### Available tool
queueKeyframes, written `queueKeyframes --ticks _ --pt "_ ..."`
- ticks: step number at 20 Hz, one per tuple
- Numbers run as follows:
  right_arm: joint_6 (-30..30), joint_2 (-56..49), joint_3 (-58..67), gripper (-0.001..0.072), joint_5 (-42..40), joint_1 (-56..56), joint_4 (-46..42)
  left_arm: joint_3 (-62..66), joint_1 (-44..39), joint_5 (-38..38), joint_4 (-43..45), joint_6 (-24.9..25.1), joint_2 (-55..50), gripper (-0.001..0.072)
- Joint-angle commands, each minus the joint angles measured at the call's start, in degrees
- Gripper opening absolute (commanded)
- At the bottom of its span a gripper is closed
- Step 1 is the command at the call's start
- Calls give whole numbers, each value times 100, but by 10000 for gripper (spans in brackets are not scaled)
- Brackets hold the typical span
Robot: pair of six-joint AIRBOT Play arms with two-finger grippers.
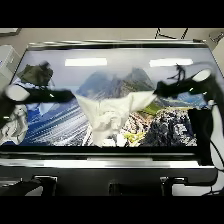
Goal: Fold the clothes and pants, and hang the long-sleeved shirts on hangers.
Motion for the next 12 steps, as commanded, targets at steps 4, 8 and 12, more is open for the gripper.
queueKeyframes --ticks 4,8,12 --pt "-260 2140 2120 35 -1294 -673 -660 2717 782 785 256 181 1716 22" --pt "-76 3318 2120 35 -2039 -713 -1093 2826 868 1598 149 -98 2579 23" --pt "72 3821 2120 35 -3432 -710 -990 2828 866 2262 -267 -181 2817 23"
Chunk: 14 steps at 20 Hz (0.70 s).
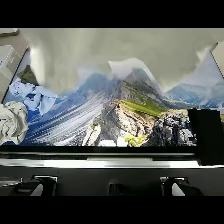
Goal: Fold the clothes and pants, and hang the long-sleeved shirts on hangers.
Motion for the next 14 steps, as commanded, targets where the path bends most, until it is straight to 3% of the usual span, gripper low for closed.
queueKeyframes --ticks 1,4,6,11,14 --pt "195 442 48 35 -1320 -22 -96 83 31 503 -212 -96 243 23" --pt "321 247 48 35 -1296 -22 -98 -2 35 127 -37 -79 31 22" --pt "409 -129 48 35 -798 -22 -101 -122 35 -365 422 -81 -249 23" --pt "750 -1867 -127 35 2173 -11 -107 -1023 33 -575 1169 -79 -1368 24" --pt "1309 -3252 -612 35 2931 -11 -46 -1508 33 -120 1165 7 -2590 24"
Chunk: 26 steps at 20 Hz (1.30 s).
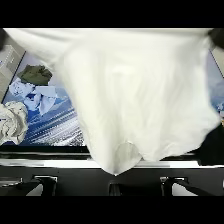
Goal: Fold the clothes and pants, and hang the long-sleeved shirts on hangers.
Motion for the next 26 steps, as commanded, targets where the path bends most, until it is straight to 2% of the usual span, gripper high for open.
queueKeyframes --ticks 1,4,6,10,11,12,13,14,15,16,17,18,20,21,23,26 --pt "743 -1556 -455 34 1207 2 184 -415 7 422 179 76 -1414 24" --pt "999 -2660 -520 35 1335 2 1023 -417 -20 343 -378 -17 -2400 24" --pt "1029 -3069 -520 35 1322 83 1434 -417 -81 -208 -870 -50 -2833 24" --pt "664 -3230 -483 35 1366 278 1360 -420 -264 -1604 -992 -50 -3276 28" --pt "507 -3211 -385 35 1547 195 1318 -415 -216 -1937 -981 -48 -3261 104" --pt "361 -3171 -216 36 1821 39 1154 -415 -101 -2378 -964 -48 -3213 359" --pt "343 -3115 -31 74 2216 -181 837 -415 68 -2927 -929 -50 -3171 625" --pt "345 -3025 61 237 2577 -415 485 -426 282 -3611 -855 -52 -3150 660" --pt "345 -2918 68 464 3003 -673 105 -501 452 -4216 -807 -74 -3143 660" --pt "413 -2857 59 513 3451 -876 -317 -695 575 -4616 -772 -157 -3110 660" --pt "428 -2780 -57 515 3832 -1016 -647 -1058 640 -4736 -769 -179 -3021 659" --pt "431 -2629 -345 518 3897 -1139 -769 -1523 632 -4594 -761 -175 -2887 658" --pt "334 -2227 -1147 661 3565 -1266 -772 -2802 422 -3840 -973 -61 -2540 658" --pt "247 -2070 -1497 710 3467 -1290 -837 -3364 275 -3469 -1311 170 -2422 658" --pt "210 -1884 -1976 709 3403 -1298 -927 -4240 -76 -2968 -2218 741 -2356 579" --pt "214 -1657 -2422 693 3279 -1298 -1453 -4868 -667 -2358 -3071 1209 -2365 579"
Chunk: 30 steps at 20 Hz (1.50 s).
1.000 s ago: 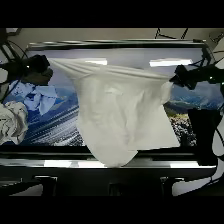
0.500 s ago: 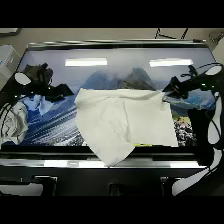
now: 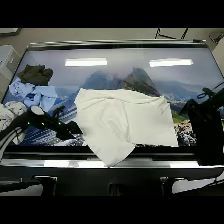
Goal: Fold the clothes and pants, and hang the long-sleeved shirts on hangers.
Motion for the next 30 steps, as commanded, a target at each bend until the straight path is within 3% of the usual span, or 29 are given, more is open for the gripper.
queueKeyframes --ticks 1,3,4,5,6,8,13,18,21,23,24,25,30 --pt "-42 341 -647 692 -160 -46 -623 -874 -623 802 -1045 549 70 579" --pt "-42 472 -890 692 -315 -46 -774 -898 -925 1064 -1086 518 59 568" --pt "-42 509 -994 692 -374 -46 -776 -898 -1029 1196 -1137 437 48 487" --pt "-42 540 -1119 692 -404 -46 -772 -898 -1110 1292 -1211 354 37 484" --pt "-44 557 -1250 692 -413 -46 -774 -898 -1189 1370 -1228 236 35 418" --pt "-72 590 -1582 692 -476 -46 -774 -898 -1231 1414 -1211 254 37 18" --pt "-496 588 -2446 671 -951 -46 -273 -896 -778 1342 -1058 352 223 23" --pt "-533 584 -2903 668 -1224 -44 -181 -896 -514 1333 -973 352 378 23" --pt "-544 584 -3324 574 -1510 -44 42 -894 -511 1335 -970 354 380 22" --pt "-680 586 -3432 322 -1620 -44 374 -866 -498 1333 -966 354 389 23" --pt "-750 603 -3392 78 -1587 -44 544 -826 -479 1333 -949 356 415 22" --pt "-754 629 -3298 36 -1528 -46 662 -756 -437 1331 -929 374 463 22" --pt "-756 1213 -1873 33 -1176 -44 1497 328 -15 1025 -455 374 1165 20"
